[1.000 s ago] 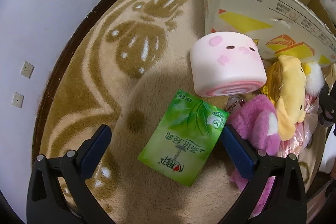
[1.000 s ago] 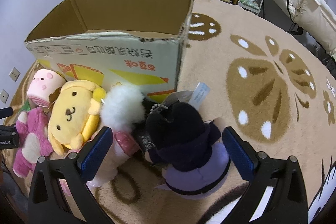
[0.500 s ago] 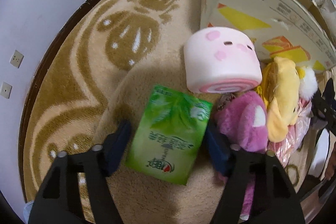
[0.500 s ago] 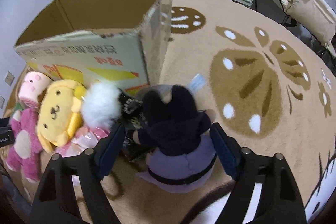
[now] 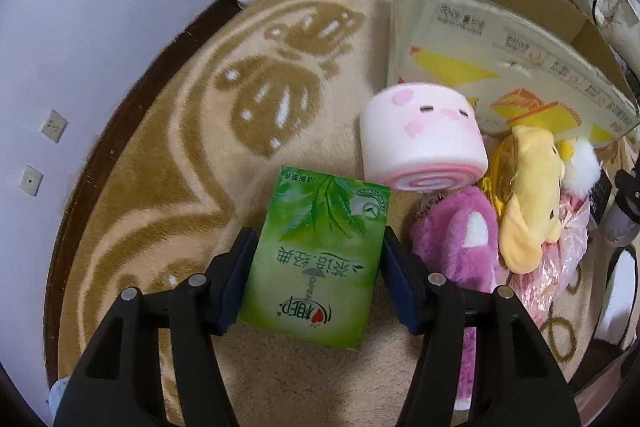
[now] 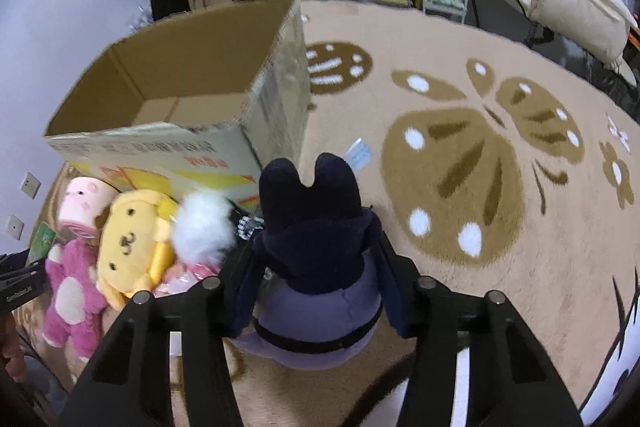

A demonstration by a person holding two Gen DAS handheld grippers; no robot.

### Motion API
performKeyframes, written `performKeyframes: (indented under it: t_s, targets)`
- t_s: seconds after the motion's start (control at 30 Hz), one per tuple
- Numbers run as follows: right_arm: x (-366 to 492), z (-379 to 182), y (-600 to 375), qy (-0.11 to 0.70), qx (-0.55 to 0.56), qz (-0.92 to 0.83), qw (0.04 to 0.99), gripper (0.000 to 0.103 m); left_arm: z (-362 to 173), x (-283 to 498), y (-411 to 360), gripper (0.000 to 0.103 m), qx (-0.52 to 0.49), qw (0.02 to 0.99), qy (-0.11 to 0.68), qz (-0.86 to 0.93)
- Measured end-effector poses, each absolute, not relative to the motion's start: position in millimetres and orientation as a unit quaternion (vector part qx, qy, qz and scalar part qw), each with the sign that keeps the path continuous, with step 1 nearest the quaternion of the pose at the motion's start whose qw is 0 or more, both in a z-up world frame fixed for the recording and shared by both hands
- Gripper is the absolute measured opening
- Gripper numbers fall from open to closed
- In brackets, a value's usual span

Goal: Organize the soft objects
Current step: 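Lift both items over the box and release them inside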

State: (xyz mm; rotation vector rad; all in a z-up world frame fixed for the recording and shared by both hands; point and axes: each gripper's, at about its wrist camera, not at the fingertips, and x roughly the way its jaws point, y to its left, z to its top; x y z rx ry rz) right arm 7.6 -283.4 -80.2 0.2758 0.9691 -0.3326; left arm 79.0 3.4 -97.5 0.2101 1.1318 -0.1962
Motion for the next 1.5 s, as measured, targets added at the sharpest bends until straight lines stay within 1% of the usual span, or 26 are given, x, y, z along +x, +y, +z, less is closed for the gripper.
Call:
performKeyframes:
  t_s: [0.33, 0.53, 0.7, 0.77, 1.0, 1.23, 1.5]
  targets:
    - [-4, -38, -263, 0.392, 0.12, -0.131, 0.903, 0.054, -50, 67, 18, 0.059, 0.079, 0.892, 0.441, -0.058]
    - [-12, -11, -249, 0.349, 0.1, -0.123, 0.924, 0.054, -25, 51, 11, 0.059, 0.095, 0.916, 0.386, -0.059]
    - [-11, 16, -241, 0.318, 0.088, -0.112, 0.937, 0.054, -5, 45, 3, 0.059, 0.101, 0.927, 0.353, -0.071]
    - [-7, 26, -237, 0.309, 0.076, -0.108, 0.942, 0.054, 4, 46, -1, 0.059, 0.104, 0.926, 0.353, -0.085]
    - [6, 48, -229, 0.29, 0.042, -0.098, 0.951, 0.054, 39, 53, -16, 0.059, 0.11, 0.942, 0.307, -0.086]
    - [35, 61, -231, 0.274, 0.009, -0.096, 0.957, 0.055, 52, 73, -38, 0.059, 0.117, 0.948, 0.281, -0.089]
    - [68, 59, -241, 0.267, 0.001, -0.097, 0.959, 0.055, 51, 96, -67, 0.059, 0.13, 0.95, 0.262, -0.111]
